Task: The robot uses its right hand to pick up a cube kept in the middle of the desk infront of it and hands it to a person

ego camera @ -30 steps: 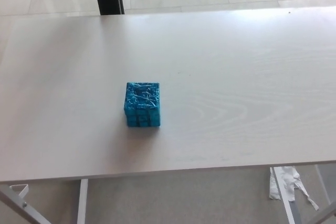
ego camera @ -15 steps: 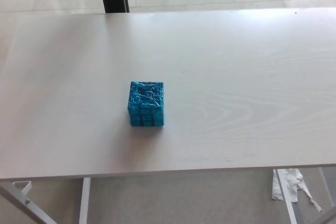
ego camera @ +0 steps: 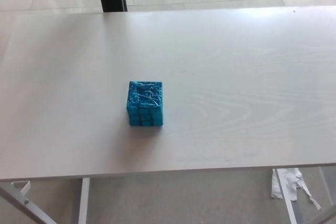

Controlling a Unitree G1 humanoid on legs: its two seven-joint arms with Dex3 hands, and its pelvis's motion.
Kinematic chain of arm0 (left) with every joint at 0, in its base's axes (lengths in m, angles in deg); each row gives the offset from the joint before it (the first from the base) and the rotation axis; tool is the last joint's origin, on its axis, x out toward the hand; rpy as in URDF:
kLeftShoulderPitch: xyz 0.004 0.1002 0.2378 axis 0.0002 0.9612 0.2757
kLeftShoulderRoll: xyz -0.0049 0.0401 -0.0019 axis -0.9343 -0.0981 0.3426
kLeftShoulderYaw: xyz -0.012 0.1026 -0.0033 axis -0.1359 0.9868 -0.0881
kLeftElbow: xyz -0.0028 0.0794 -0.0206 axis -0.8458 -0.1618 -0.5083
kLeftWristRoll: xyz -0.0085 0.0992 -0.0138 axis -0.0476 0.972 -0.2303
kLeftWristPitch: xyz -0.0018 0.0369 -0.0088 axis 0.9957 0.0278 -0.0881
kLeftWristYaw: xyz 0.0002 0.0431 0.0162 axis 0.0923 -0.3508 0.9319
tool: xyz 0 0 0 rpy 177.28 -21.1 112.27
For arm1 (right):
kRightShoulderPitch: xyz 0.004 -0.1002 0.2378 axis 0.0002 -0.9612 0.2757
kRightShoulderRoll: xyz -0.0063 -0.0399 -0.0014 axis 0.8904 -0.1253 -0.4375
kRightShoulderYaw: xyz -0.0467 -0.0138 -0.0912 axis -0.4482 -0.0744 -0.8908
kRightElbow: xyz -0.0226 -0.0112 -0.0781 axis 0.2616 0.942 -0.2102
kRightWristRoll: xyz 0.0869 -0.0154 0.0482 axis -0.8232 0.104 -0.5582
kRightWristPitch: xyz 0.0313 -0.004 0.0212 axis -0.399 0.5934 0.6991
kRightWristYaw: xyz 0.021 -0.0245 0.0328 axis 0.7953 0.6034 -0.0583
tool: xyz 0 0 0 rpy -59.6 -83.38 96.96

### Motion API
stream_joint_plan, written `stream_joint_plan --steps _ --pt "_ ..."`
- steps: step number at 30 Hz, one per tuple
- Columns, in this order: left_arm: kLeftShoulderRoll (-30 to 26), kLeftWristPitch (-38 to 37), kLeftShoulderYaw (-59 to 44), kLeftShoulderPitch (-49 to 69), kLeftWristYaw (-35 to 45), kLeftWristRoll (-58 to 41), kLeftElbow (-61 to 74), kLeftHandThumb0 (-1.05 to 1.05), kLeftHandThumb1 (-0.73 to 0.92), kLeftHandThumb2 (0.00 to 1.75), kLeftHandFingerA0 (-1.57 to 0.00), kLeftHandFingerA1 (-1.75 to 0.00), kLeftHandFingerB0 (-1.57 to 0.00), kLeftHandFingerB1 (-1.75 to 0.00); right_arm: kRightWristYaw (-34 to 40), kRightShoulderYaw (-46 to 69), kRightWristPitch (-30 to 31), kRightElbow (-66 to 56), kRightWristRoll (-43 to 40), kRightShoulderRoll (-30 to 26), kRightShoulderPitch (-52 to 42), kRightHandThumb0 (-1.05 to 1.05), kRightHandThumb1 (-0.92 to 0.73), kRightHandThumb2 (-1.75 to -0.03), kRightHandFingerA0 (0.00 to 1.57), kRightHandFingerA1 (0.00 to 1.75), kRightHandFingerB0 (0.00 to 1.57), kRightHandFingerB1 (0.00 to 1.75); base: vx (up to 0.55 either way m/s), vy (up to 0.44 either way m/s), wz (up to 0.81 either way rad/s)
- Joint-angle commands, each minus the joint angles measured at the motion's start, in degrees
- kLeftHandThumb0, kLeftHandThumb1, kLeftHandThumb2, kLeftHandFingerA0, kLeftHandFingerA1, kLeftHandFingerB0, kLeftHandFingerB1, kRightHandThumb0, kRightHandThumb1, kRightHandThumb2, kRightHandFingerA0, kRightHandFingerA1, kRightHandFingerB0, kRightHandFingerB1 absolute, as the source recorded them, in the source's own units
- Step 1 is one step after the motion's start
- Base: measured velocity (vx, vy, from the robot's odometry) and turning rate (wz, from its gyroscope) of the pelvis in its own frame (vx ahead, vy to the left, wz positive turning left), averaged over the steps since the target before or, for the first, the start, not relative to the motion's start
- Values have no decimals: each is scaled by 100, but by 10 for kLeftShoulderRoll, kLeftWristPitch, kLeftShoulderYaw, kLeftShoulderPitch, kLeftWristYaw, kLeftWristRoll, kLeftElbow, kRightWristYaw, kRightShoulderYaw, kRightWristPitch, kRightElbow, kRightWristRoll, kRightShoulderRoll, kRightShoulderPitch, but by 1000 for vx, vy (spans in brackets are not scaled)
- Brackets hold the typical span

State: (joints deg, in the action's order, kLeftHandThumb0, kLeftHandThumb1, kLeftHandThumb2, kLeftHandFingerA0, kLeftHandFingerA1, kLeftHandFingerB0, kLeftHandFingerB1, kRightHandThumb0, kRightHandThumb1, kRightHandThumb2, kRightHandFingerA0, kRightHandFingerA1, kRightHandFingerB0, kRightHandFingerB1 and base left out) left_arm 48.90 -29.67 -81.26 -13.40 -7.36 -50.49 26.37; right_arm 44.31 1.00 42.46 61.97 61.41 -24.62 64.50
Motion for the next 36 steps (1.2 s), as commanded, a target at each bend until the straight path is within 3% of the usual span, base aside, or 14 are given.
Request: stream_joint_plan --steps 1,2,4,5,6,7,8,9,11,12,27,28,30,36 --pt "14 0 16 5 -19 -7 10 -79 81 64 -39 -76 -25 -52 -19 -179 101 -66 96 63 99 -39 -26 -92 4 54 0 50 0 0 0" --pt "11 6 23 6 -19 -1 12 -79 82 64 -41 -76 -25 -52 -23 -195 99 -54 108 64 103 -81 -63 -61 7 46 14 31 0 0 0" --pt "12 7 18 2 -21 -9 7 -79 80 63 -43 -79 -26 -53 -24 -216 95 -38 119 73 105 -40 -28 -93 4 54 0 50 0 0 0" --pt "13 6 16 -2 -25 -11 1 -79 80 64 -42 -78 -27 -53 -35 -239 89 -15 123 85 110 -84 -51 -91 6 48 8 39 0 0 0" --pt "15 8 16 -1 -28 -12 5 -79 79 64 -42 -79 -26 -54 -34 -254 80 -7 134 90 110 -40 -25 -92 3 54 0 50 0 0 0" --pt "16 5 15 -1 -26 -14 5 -79 80 64 -41 -79 -26 -54 -34 -273 81 -5 148 92 110 -88 -66 -62 13 49 14 31 0 0 0" --pt "16 5 15 -1 -26 -14 5 -79 80 64 -41 -79 -26 -54 -33 -275 82 -5 148 92 111 -88 -66 -62 13 49 14 31 0 0 0" --pt "16 1 15 -1 -22 -15 0 -77 81 64 -42 -80 -27 -53 -39 -293 88 -6 150 100 109 -40 -25 -92 3 54 0 49 0 0 0" --pt "17 1 14 2 -21 -17 4 -77 80 64 -42 -79 -26 -53 -42 -311 94 -5 156 105 111 -40 -25 -92 2 53 0 50 0 0 0" --pt "19 8 18 5 -23 -14 13 -77 81 64 -43 -78 -27 -52 -46 -331 104 -4 165 112 112 -85 -63 -60 13 49 16 30 0 0 0" --pt "18 6 38 -1 -22 -20 6 -77 81 64 -45 -80 -25 -54 -36 -449 55 177 265 164 106 -82 -63 -60 20 51 23 31 0 0 0" --pt "19 5 38 0 -22 -22 7 -77 81 64 -46 -79 -26 -53 -24 -459 44 206 281 169 109 -81 -49 -91 21 57 18 43 0 0 0" --pt "19 6 41 4 -18 -20 13 -78 82 64 -43 -82 -25 -56 -15 -466 28 235 293 176 110 -81 -63 -60 24 55 25 31 0 0 0" --pt "19 -2 53 6 -16 -16 19 -78 82 64 -40 -78 -26 -55 -12 -482 35 274 326 199 112 -80 -63 -60 21 57 21 35 0 0 0"
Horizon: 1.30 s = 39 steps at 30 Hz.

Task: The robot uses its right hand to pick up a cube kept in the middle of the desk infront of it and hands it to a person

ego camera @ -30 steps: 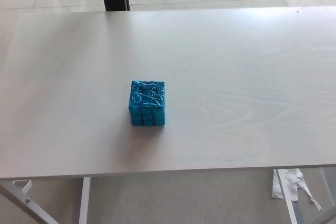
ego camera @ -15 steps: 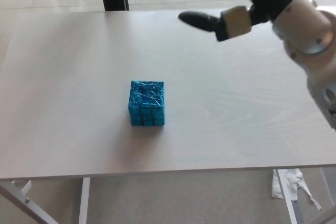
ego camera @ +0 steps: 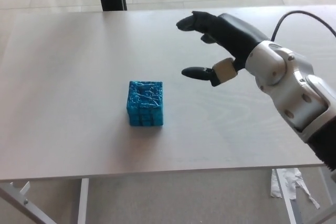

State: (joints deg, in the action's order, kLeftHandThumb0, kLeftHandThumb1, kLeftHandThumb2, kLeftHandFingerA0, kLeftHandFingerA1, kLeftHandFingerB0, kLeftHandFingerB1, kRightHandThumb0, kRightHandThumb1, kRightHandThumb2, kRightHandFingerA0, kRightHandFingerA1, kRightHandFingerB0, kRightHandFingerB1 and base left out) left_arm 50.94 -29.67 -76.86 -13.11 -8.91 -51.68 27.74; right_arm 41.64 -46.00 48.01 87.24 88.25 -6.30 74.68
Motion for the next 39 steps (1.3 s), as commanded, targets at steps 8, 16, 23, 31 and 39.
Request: stream_joint_plan --steps 8,16,23,31,39 --pt "-3 6 4 -8 -2 -20 -10 -78 79 63 -42 -81 -27 -55 25 -23 -21 30 97 62 7 -84 -65 -60 22 58 22 36 0 0 0" --pt "-1 7 13 0 0 -20 0 -79 79 63 -44 -80 -29 -55 29 -8 -27 29 110 91 7 -85 -64 -60 25 60 25 36 0 0 0" --pt "-3 3 23 -1 -2 -17 2 -77 80 64 -43 -77 -27 -53 -1 -21 -4 12 131 101 -7 -88 -70 -62 22 56 22 34 0 0 0" --pt "-4 17 28 -13 -8 -22 1 -76 60 104 -50 -76 -27 -59 -16 -43 3 26 141 134 -26 -89 -72 -62 20 56 19 33 0 0 0" --pt "-6 8 40 -15 -2 -17 5 -77 80 64 -45 -80 -26 -55 -41 -61 32 60 159 155 -26 -41 -29 -97 3 54 0 51 0 0 0"
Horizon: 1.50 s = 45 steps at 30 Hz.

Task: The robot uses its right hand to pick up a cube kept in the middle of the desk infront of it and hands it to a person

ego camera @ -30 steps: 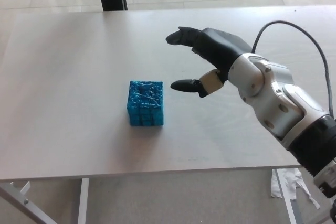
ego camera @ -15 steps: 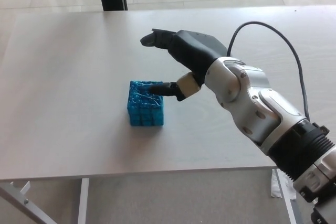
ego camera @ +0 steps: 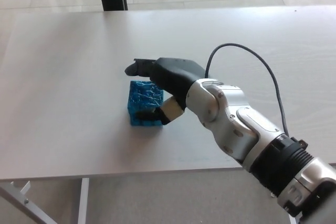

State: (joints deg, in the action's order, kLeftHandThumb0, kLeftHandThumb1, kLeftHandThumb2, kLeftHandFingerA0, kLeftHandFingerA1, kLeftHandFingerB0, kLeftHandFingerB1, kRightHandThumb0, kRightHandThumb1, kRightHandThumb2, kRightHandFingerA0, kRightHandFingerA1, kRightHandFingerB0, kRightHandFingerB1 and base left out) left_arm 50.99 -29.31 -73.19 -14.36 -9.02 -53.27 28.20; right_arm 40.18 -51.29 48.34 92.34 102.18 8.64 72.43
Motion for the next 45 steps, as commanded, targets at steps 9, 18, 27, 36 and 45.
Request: stream_joint_plan --steps 9,18,27,36,45 --pt "-3 11 8 -11 -1 -3 -5 -79 78 64 -44 -79 -28 -54 54 -21 39 16 63 26 -30 -87 -52 -87 44 81 18 44 0 0 0" --pt "3 13 15 -7 -9 0 4 -76 59 103 -50 -77 -27 -61 285 -34 -47 76 108 31 -68 -23 -70 -68 94 170 73 61 0 0 0" --pt "6 18 24 -4 -16 10 4 -75 82 64 -50 -79 -27 -56 334 -34 -66 81 110 38 -86 -40 -38 -85 127 142 85 75 0 0 0" --pt "15 20 18 4 -10 -3 8 -76 79 63 -50 -79 -30 -56 352 -40 -70 101 117 43 -95 -40 -53 -56 98 175 91 65 0 0 0" --pt "15 9 23 12 -14 3 0 -76 81 64 -52 -78 -29 -56 333 1 -66 89 96 51 -81 -27 -60 -80 96 175 84 99 0 0 0"
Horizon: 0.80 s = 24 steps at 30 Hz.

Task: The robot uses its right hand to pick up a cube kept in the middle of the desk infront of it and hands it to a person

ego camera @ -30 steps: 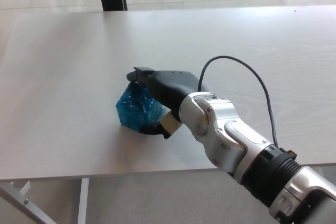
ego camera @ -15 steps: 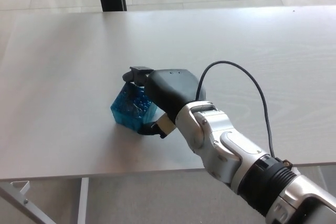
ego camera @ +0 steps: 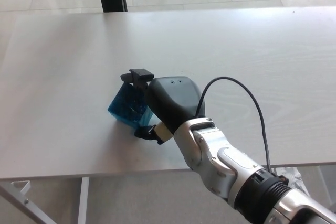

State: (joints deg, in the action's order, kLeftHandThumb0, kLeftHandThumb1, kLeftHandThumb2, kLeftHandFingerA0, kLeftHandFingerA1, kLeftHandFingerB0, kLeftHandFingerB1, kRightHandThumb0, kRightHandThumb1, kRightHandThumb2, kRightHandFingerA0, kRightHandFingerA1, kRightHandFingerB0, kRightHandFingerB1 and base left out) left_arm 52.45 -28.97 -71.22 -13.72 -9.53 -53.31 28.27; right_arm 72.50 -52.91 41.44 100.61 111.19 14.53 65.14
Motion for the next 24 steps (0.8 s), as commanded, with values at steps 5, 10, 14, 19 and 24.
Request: stream_joint_plan --steps 5,10,14,19,24 --pt "-3 -1 -1 4 -2 -2 -18 -77 80 63 -47 -77 -28 -54 -8 47 -6 -11 -8 -9 -4 -28 -59 -78 97 175 83 100 0 0 0" --pt "-2 -8 0 9 -7 2 -18 -77 81 64 -48 -77 -28 -54 -27 81 9 -38 -16 -4 -2 -22 -54 -110 95 175 81 135 0 0 0" --pt "-6 -6 -3 12 -4 -1 -20 -77 81 63 -47 -78 -29 -54 -32 94 -6 -54 -15 -13 1 -23 -54 -105 95 175 83 121 0 0 0" --pt "-7 1 -3 16 -3 -3 -15 -75 81 64 -45 -77 -28 -53 -72 123 5 -92 -25 -30 24 -24 -60 -87 91 175 80 113 0 0 0" --pt "-5 0 -12 29 0 -9 -19 -77 80 63 -46 -76 -29 -55 -90 159 9 -121 -35 -47 46 -27 -63 -71 90 169 79 80 0 0 0"
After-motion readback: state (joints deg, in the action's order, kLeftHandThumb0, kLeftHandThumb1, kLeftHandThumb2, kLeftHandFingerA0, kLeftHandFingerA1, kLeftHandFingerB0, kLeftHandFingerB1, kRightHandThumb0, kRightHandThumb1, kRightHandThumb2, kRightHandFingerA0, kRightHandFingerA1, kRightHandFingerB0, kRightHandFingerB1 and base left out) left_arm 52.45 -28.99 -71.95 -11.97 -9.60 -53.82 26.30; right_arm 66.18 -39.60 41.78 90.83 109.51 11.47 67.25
